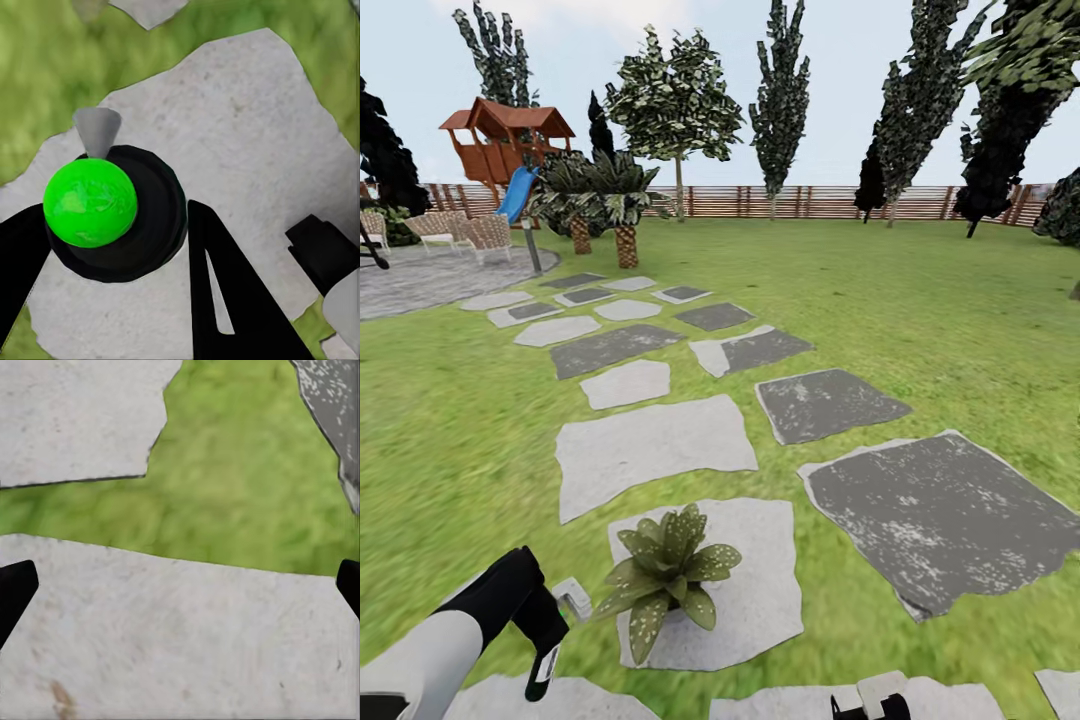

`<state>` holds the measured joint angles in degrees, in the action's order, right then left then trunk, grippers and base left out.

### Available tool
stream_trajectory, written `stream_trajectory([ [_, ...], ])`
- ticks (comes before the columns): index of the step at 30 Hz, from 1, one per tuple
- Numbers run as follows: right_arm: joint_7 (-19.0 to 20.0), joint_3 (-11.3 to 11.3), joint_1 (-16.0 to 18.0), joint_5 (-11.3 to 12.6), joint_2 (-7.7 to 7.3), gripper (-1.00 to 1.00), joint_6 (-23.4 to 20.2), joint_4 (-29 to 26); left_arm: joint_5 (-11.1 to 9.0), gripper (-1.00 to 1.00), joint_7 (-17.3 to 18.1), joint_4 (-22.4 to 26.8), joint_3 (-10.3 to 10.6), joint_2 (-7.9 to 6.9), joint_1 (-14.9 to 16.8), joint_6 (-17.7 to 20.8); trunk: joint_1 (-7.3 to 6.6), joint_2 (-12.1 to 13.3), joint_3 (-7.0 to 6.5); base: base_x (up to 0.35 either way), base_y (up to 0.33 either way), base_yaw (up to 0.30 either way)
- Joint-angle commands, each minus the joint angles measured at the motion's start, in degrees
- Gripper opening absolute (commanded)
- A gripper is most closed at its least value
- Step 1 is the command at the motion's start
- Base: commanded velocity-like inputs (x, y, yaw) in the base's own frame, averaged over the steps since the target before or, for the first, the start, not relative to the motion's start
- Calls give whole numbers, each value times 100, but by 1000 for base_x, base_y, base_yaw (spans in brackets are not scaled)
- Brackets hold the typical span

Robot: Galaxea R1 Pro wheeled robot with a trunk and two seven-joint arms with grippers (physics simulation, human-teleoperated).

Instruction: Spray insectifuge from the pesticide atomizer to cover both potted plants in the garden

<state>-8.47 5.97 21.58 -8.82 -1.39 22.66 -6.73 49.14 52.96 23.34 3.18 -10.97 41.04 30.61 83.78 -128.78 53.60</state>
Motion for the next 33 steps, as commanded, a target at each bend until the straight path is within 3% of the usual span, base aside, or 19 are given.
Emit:
stream_trajectory([
  [1,-60,45,4,-41,-2,100,2,7,33,-100,245,58,42,-15,0,30,-1,-2,6,0,81,-20],
  [3,-62,45,4,-41,-2,100,2,12,48,-100,419,184,50,-21,-6,10,-1,-2,6,0,133,-7],
  [9,-67,52,4,-41,-2,100,2,14,61,-100,468,239,62,-3,-8,6,-1,-2,6,0,75,-1],
  [15,-65,52,4,-42,-2,100,2,14,349,-100,497,249,65,54,-2,17,-1,-2,6,50,280,-89],
  [20,-65,53,4,-45,-2,100,2,14,366,-100,504,293,68,67,-3,19,-1,-2,6,72,92,-194],
  [26,-67,53,4,-43,-2,100,2,14,525,-100,519,385,61,69,-8,30,-1,-2,6,25,25,-13],
  [33,-64,53,4,-46,-2,100,2,14,544,-100,523,425,59,77,-22,18,-1,-2,6,200,196,0],
])
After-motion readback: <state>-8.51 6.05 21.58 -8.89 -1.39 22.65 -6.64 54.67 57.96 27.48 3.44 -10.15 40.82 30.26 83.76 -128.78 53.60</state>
